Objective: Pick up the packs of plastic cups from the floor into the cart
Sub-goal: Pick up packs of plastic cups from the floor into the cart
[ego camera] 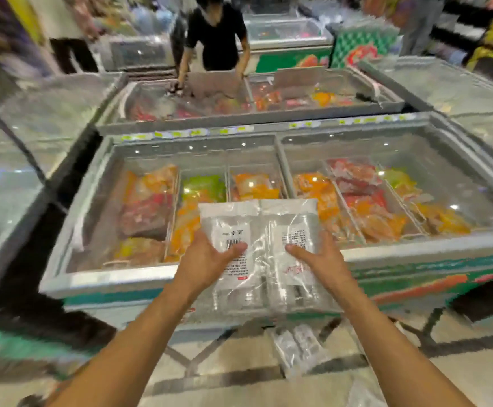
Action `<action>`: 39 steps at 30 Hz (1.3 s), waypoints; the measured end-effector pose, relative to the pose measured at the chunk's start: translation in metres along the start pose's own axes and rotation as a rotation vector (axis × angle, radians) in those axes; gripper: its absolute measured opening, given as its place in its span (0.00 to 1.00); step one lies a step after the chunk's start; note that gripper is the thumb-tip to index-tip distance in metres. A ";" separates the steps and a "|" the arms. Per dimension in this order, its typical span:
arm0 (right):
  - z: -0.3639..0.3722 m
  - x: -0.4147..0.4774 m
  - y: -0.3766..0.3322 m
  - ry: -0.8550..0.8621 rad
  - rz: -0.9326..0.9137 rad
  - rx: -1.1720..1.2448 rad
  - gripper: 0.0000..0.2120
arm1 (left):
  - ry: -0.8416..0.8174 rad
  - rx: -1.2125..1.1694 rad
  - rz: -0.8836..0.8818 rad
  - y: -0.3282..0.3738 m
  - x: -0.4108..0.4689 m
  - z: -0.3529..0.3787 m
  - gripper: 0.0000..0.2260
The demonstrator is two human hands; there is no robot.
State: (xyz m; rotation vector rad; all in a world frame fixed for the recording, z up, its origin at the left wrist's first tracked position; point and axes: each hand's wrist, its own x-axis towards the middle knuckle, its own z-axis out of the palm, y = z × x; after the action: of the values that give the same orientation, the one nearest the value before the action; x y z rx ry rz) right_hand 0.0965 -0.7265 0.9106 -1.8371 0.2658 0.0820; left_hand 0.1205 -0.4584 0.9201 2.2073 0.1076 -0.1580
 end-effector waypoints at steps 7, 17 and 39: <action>0.211 -0.009 -0.085 -0.384 -0.170 -0.037 0.24 | 0.292 -0.104 -0.207 -0.128 -0.081 -0.185 0.25; 0.527 -0.117 -0.151 -0.782 -0.200 -0.107 0.25 | 0.657 -0.165 -0.468 -0.339 -0.244 -0.393 0.46; 1.015 -0.254 -0.219 -1.439 -0.267 -0.334 0.32 | 1.059 -0.346 -0.815 -0.606 -0.405 -0.629 0.42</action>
State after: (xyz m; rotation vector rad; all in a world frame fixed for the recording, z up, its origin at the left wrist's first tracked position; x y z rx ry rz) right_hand -0.0192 0.3358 0.8804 -1.6740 -1.0365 1.2375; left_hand -0.3140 0.3994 0.8751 1.5659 1.4820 0.5592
